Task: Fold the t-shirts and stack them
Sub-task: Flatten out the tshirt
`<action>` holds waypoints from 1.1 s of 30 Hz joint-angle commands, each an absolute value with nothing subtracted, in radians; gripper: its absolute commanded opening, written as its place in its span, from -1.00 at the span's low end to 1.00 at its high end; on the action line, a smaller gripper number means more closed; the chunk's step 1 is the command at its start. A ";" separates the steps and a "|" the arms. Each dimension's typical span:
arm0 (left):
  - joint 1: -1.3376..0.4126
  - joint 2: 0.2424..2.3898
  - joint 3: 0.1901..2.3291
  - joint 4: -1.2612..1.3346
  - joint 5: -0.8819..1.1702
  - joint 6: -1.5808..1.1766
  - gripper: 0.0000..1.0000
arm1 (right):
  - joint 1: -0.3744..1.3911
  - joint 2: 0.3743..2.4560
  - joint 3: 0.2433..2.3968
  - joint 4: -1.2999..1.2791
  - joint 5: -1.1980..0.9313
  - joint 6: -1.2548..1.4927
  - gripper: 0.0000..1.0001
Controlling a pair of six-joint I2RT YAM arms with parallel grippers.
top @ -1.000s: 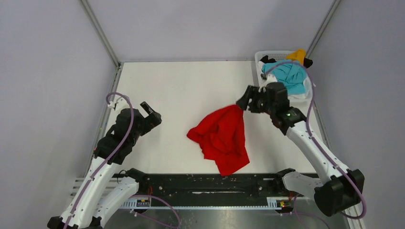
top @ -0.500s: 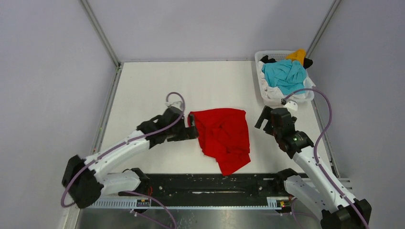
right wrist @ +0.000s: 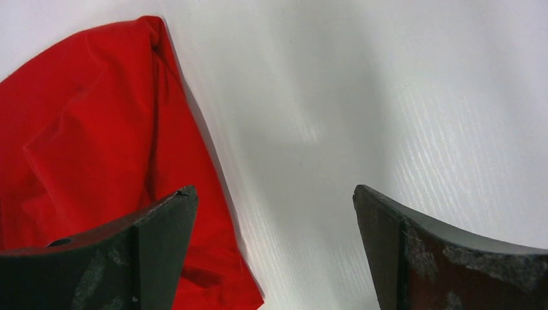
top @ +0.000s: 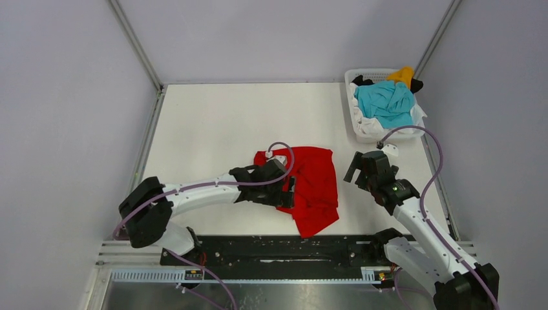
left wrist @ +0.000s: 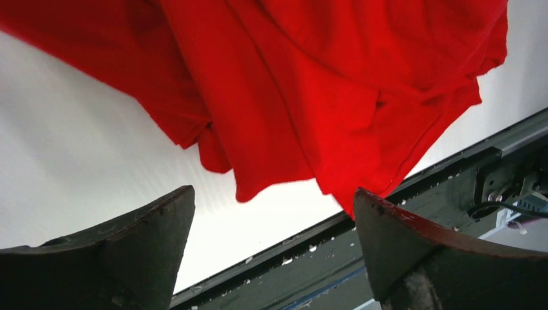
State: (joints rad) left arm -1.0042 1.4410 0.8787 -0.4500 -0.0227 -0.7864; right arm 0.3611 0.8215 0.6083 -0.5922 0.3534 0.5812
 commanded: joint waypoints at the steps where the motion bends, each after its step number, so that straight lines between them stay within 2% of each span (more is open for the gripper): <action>1: -1.009 1.503 0.961 -0.386 -0.045 -0.787 0.82 | 0.362 0.832 0.618 -0.589 0.332 0.581 0.99; 4: -1.009 1.541 0.990 -0.381 -0.030 -0.784 0.66 | 0.362 0.829 0.612 -0.586 0.338 0.581 0.99; 8: -1.011 1.566 1.005 -0.369 -0.020 -0.781 0.35 | 0.362 0.821 0.606 -0.584 0.345 0.579 0.99; 21: -1.011 1.623 1.029 -0.446 -0.117 -0.787 0.21 | 0.363 0.808 0.603 -0.589 0.359 0.575 0.99; 29: -1.012 1.656 1.061 -0.417 -0.082 -0.779 -0.11 | 0.362 0.809 0.603 -0.589 0.359 0.575 0.99; 33: -1.012 1.677 1.081 -0.420 -0.085 -0.769 -0.34 | 0.363 0.803 0.601 -0.590 0.361 0.572 0.99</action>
State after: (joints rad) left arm -1.0069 1.6600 1.0271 -0.4446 -0.0750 -0.7811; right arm 0.3611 0.8215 0.6014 -0.5961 0.3466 0.5804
